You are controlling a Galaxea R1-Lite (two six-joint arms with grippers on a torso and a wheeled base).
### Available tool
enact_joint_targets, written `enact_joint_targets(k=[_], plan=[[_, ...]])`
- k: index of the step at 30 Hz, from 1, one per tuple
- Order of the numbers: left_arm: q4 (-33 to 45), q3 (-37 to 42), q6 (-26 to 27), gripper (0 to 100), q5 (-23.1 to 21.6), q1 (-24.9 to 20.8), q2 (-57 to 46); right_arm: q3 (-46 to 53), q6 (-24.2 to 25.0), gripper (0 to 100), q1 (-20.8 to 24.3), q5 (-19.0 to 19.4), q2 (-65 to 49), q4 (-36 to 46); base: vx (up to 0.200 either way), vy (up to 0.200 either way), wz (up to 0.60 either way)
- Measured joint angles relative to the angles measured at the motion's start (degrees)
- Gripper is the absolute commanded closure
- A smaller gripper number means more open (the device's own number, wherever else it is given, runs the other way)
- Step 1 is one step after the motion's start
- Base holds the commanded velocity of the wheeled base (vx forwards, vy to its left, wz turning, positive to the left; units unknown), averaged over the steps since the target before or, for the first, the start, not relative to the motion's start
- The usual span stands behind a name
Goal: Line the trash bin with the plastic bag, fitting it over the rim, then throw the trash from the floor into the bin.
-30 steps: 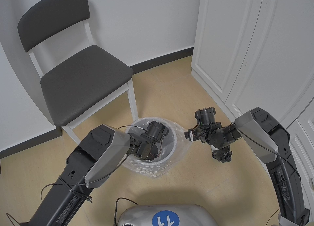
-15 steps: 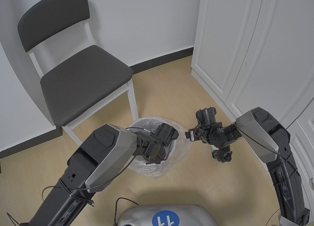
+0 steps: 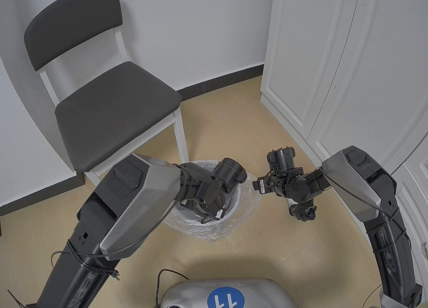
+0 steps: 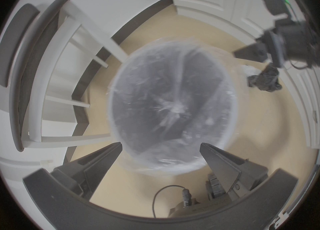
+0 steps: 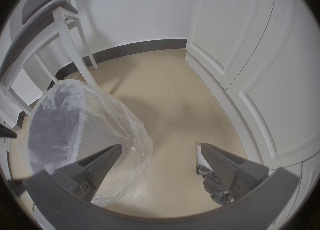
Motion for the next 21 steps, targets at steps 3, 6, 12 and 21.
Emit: enact_joint_targets(k=[3,6,12,21], plan=[[0.1,0.9,0.0,0,0.2,1.8,-0.6,0.1,0.0,0,0.1,0.0,-0.1,0.0,0.000,0.000,0.00],[0.1,2.0,0.4,0,-0.2,2.6,-1.1,0.2,0.0,0,0.1,0.0,-0.2,-0.1,0.000,0.000,0.00],[-0.1,3.1,1.9,0,-1.0,3.8,-1.1,0.6,0.0,0,0.1,0.0,-0.4,-0.1,0.000,0.000,0.00],[-3.4,2.4,2.2,0,-2.7,3.7,0.0,0.8,0.0,0,0.0,0.0,-0.6,-0.1,0.000,0.000,0.00]])
